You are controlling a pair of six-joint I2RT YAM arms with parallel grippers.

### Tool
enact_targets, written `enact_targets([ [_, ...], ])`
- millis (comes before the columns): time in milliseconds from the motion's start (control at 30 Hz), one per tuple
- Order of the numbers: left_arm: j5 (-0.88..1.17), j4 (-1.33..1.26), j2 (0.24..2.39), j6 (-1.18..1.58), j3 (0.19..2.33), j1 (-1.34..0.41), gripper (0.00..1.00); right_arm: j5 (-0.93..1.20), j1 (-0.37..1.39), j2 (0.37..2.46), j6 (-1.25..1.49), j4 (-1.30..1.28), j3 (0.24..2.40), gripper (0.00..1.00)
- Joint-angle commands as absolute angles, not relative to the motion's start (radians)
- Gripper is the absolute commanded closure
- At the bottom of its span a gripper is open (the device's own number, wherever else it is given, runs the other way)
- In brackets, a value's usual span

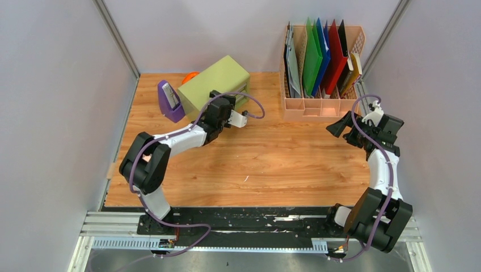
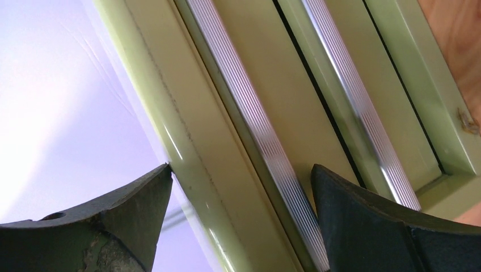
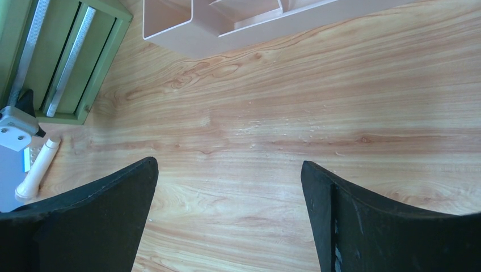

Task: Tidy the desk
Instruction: Move the storage box to the corner of the board.

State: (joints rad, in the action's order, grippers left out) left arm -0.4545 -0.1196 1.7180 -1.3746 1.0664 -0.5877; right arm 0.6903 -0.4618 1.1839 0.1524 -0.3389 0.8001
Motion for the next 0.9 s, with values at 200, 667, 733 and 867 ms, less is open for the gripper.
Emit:
enact_targets([
  [200, -0.138, -0.304, 1.875, -1.69, 1.053, -0.507, 0.04, 0.698, -0.477, 1.183, 0.147, -0.302, 0.796, 0.0],
  [667, -0.191, 0.002, 1.645, -1.419, 1.029, -0.478, 0.02, 0.713, -0.486, 1.186, 0.152, -0.298, 0.793, 0.0],
  [733, -0.16, 0.081, 1.587, -1.355, 1.026, -0.479, 0.01, 0.717, -0.487, 1.19, 0.152, -0.298, 0.795, 0.0],
  [867, -0.06, 0.297, 1.499, -1.185, 1.086, -0.49, 0.01, 0.72, -0.487, 1.188, 0.153, -0.298, 0.793, 0.0],
])
